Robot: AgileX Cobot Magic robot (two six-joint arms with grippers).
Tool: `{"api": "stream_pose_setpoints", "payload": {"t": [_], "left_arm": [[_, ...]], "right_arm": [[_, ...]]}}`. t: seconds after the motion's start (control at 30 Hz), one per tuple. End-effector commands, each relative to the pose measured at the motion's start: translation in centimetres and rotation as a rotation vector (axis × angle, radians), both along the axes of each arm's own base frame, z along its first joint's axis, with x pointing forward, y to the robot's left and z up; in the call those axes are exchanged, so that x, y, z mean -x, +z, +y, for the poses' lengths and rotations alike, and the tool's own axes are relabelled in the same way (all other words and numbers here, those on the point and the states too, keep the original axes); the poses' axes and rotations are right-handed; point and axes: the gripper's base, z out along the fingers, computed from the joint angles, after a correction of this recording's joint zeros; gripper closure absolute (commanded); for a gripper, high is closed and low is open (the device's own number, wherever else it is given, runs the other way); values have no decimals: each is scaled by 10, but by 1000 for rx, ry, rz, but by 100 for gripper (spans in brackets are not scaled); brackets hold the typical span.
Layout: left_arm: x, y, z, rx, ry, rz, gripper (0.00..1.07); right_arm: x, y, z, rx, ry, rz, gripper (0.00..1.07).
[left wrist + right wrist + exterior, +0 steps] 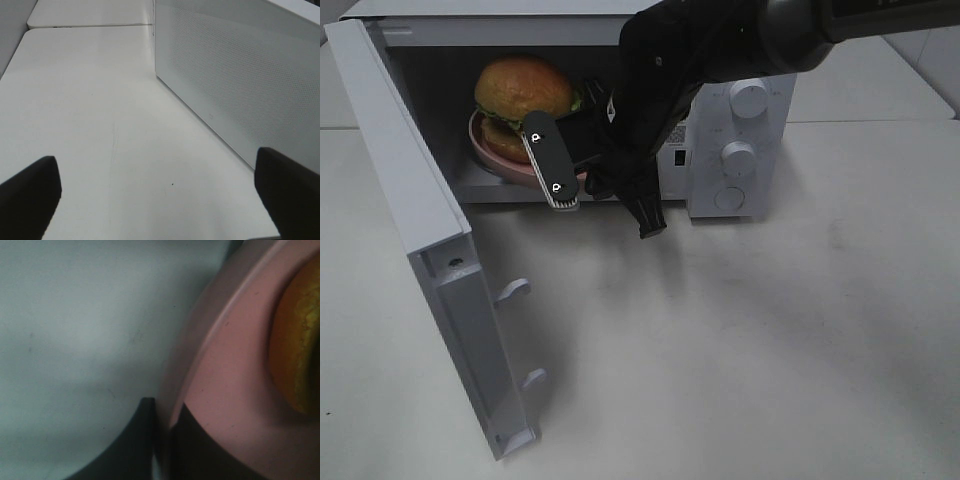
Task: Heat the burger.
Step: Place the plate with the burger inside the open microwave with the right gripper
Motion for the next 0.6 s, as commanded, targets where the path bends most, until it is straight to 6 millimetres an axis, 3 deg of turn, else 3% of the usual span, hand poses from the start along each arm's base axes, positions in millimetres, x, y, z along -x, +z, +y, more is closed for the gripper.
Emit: {"api": "stream_pose_setpoints", "payload": {"t": [0.03,0.6], "left_arm": [[3,-1,0,-1,-5,-24,6],[3,-1,0,-1,-5,-24,6]], "right_arm": [[-10,12,3,-37,-27,-58,106],[-36,-1,20,-18,-33,-95,104]]}}
